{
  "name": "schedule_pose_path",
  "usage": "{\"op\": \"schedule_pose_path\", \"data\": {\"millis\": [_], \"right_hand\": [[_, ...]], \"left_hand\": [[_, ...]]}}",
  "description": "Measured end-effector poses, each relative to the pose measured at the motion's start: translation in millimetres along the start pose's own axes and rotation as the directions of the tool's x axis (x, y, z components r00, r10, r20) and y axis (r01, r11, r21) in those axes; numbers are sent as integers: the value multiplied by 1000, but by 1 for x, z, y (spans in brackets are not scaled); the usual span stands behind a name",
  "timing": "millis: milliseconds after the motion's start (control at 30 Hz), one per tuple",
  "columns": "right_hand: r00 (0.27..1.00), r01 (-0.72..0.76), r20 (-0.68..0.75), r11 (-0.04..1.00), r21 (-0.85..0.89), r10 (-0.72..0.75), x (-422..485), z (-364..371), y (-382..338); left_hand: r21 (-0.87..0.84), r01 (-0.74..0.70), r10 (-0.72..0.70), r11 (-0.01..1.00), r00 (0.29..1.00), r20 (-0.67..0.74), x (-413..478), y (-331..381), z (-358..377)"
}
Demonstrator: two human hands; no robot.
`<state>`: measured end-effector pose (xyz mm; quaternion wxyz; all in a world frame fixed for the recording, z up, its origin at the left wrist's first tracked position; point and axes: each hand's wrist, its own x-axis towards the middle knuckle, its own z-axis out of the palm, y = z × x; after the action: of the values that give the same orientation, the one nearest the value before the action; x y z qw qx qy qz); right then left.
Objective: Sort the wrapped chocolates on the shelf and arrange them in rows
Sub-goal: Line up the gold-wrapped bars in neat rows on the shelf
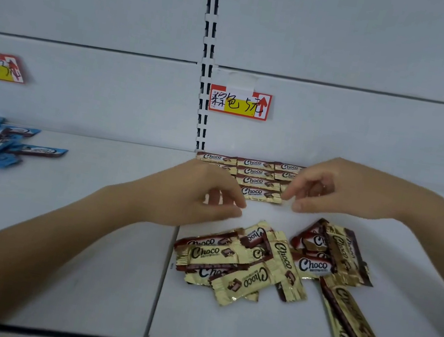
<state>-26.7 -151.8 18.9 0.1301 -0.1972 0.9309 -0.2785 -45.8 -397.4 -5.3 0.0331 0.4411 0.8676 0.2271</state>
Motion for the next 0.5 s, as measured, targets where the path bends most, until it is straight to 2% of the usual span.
{"op": "schedule_pose_path", "data": {"millis": [67,200,333,433,500], "right_hand": [[997,-18,72,1000,-16,19,-7,-2,3],[981,-34,185,990,-140,59,-19,-4,10],[979,-44,191,989,-140,71,-20,-4,14],[983,-38,169,980,-197,72,-21,-4,21],[987,-45,143,989,-142,66,-26,-7,25]], "left_hand": [[-26,77,-74,997,992,106,4,12,3],[67,183,-194,981,952,237,19,26,7],[71,274,-281,959,888,364,36,34,5],[1,322,-297,947,871,390,39,38,6],[-61,343,-290,937,866,407,38,39,7]]}}
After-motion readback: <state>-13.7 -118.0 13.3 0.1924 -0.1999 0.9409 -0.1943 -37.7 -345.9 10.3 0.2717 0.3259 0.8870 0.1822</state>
